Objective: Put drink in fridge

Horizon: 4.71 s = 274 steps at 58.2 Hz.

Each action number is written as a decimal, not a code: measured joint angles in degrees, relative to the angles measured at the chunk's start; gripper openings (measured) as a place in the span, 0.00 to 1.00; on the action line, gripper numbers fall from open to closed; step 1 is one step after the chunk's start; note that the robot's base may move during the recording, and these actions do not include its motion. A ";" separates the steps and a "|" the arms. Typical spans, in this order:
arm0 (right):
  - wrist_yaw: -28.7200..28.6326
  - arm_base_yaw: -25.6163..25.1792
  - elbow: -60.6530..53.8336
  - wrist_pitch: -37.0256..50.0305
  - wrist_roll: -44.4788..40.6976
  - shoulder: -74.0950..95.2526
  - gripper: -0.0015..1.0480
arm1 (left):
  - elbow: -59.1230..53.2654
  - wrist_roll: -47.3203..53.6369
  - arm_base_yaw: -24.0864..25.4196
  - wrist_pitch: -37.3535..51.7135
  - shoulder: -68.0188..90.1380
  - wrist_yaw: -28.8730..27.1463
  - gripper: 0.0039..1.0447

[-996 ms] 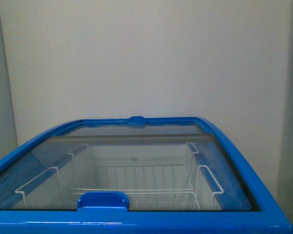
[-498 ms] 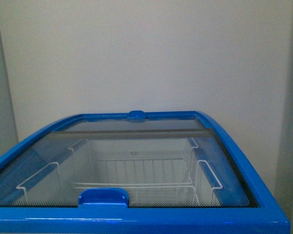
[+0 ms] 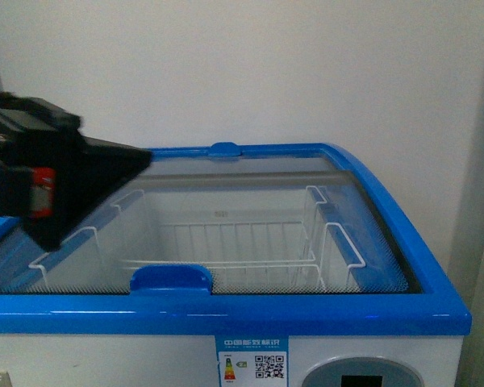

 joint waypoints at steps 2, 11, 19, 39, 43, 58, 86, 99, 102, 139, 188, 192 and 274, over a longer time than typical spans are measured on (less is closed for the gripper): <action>0.00 0.00 0.00 0.00 0.00 0.00 0.39 | 2.27 4.04 -1.62 -2.01 2.23 1.09 0.92; 0.02 0.00 0.00 0.00 0.00 0.00 0.39 | 10.78 21.73 -6.88 -14.60 10.97 3.56 0.92; 0.02 0.00 0.00 0.00 0.00 0.00 0.39 | 14.75 32.85 -7.21 -22.18 15.98 3.58 0.92; 0.02 0.00 0.00 0.00 0.00 0.00 0.39 | 21.68 50.88 -1.36 -30.71 22.82 2.60 0.92; 0.02 0.00 0.00 0.00 0.00 0.00 0.39 | 22.91 52.74 -0.22 -31.30 24.00 2.51 0.92; 0.02 0.00 0.00 0.00 0.00 0.00 0.39 | 28.06 54.90 1.49 -30.91 28.20 2.64 0.92; 0.00 0.00 0.00 0.00 0.00 0.00 0.39 | 44.33 55.76 2.40 -33.97 40.30 5.29 0.92; 0.02 0.00 0.00 0.00 0.00 0.00 0.39 | 62.49 55.89 2.75 -34.97 51.30 0.81 0.92; 0.00 0.00 0.00 0.00 0.00 0.00 0.39 | 67.84 55.91 2.75 -35.43 54.49 -0.35 0.92; 0.00 0.00 0.00 0.00 0.00 0.00 0.39 | 38.69 17.86 5.03 -5.09 31.71 -16.48 0.92; -15.45 21.40 56.00 -23.23 -56.85 71.71 0.39 | -36.79 -17.49 11.54 -3.56 -45.31 -26.25 0.02; -12.61 22.77 60.15 -23.52 -57.81 77.26 0.39 | -37.40 -17.49 11.54 -4.17 -46.42 -26.27 0.02; -8.81 20.02 74.75 -8.07 -41.66 82.03 0.93 | -41.75 -17.62 11.54 -23.87 -71.19 -26.27 0.02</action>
